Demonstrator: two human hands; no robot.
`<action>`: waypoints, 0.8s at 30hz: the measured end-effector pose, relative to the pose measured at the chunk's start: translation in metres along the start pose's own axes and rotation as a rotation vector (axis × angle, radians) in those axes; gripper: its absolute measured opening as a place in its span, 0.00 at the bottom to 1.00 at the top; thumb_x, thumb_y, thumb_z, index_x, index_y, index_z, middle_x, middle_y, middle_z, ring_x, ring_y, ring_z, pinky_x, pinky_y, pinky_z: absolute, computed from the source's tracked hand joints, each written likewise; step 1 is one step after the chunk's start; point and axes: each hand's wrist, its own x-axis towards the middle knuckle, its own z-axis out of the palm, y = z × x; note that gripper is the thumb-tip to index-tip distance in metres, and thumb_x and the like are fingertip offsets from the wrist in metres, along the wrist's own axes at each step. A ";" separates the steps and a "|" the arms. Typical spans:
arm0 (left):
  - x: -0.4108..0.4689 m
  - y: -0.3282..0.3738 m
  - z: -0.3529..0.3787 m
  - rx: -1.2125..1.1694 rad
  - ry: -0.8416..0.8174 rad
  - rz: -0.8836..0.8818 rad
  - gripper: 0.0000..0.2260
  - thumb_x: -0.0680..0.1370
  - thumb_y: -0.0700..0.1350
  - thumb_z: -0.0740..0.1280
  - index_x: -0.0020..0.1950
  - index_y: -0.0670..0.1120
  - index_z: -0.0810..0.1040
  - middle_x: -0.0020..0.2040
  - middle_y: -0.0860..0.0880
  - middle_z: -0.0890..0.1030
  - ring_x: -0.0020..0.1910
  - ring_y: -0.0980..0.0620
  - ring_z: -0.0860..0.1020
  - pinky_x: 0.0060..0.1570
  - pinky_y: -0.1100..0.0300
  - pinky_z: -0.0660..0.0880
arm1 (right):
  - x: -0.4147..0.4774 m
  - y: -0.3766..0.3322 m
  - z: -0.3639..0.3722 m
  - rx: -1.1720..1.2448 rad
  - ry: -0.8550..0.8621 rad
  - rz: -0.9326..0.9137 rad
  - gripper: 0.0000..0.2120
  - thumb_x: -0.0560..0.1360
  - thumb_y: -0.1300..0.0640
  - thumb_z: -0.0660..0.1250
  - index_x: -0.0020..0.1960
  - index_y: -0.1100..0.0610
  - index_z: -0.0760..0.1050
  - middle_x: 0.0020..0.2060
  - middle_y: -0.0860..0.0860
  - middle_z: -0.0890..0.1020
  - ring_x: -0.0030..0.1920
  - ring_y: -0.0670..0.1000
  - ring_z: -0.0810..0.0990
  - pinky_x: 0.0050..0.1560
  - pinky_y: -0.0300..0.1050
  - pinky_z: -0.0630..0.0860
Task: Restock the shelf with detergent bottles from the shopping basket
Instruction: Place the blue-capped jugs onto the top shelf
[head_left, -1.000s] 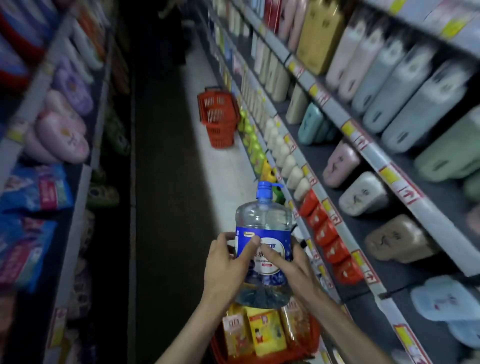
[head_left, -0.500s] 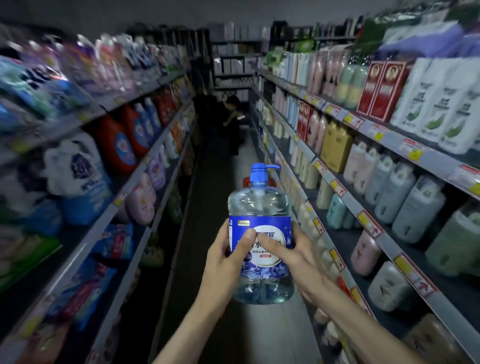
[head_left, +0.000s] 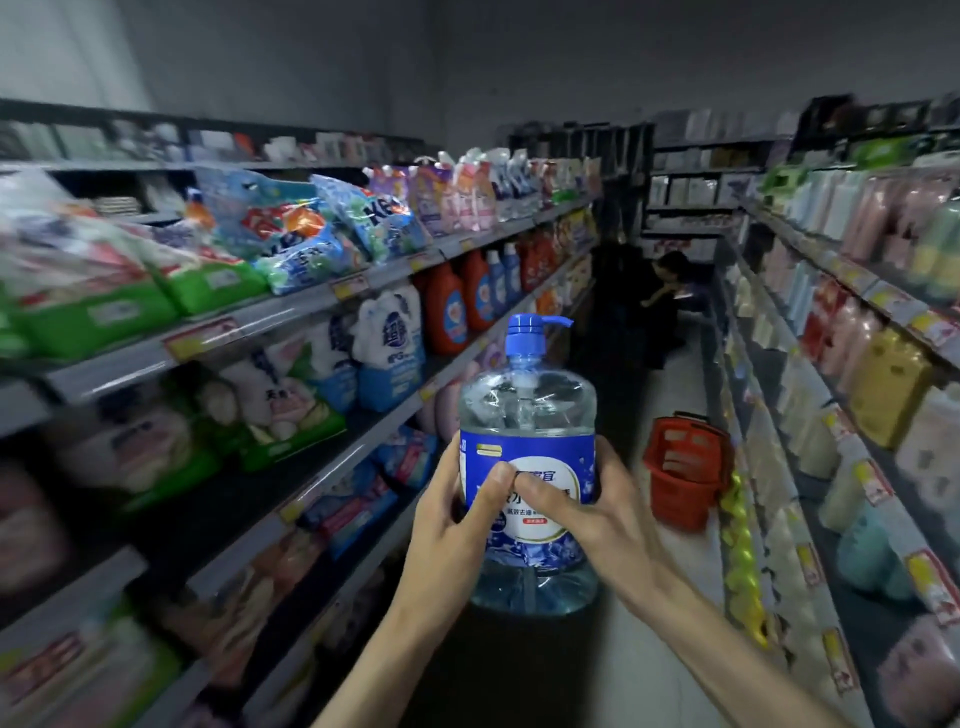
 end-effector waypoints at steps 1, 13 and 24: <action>-0.008 0.006 -0.008 0.018 0.027 0.006 0.17 0.84 0.43 0.64 0.73 0.48 0.75 0.63 0.48 0.85 0.62 0.48 0.85 0.57 0.56 0.82 | -0.002 -0.002 0.009 0.022 -0.030 0.009 0.28 0.70 0.54 0.83 0.66 0.52 0.75 0.56 0.53 0.88 0.55 0.56 0.88 0.54 0.56 0.86; -0.125 0.061 -0.128 0.126 0.479 0.010 0.17 0.86 0.50 0.65 0.73 0.47 0.73 0.64 0.45 0.84 0.63 0.42 0.84 0.61 0.47 0.81 | -0.042 -0.020 0.159 0.002 -0.672 -0.013 0.34 0.72 0.63 0.82 0.72 0.55 0.70 0.60 0.55 0.86 0.60 0.57 0.86 0.59 0.56 0.84; -0.325 0.189 -0.240 0.339 0.790 0.051 0.18 0.85 0.48 0.63 0.74 0.47 0.72 0.64 0.45 0.85 0.63 0.44 0.84 0.61 0.50 0.82 | -0.188 -0.072 0.354 0.153 -0.985 -0.101 0.30 0.70 0.65 0.82 0.67 0.55 0.74 0.55 0.52 0.88 0.54 0.53 0.88 0.51 0.45 0.84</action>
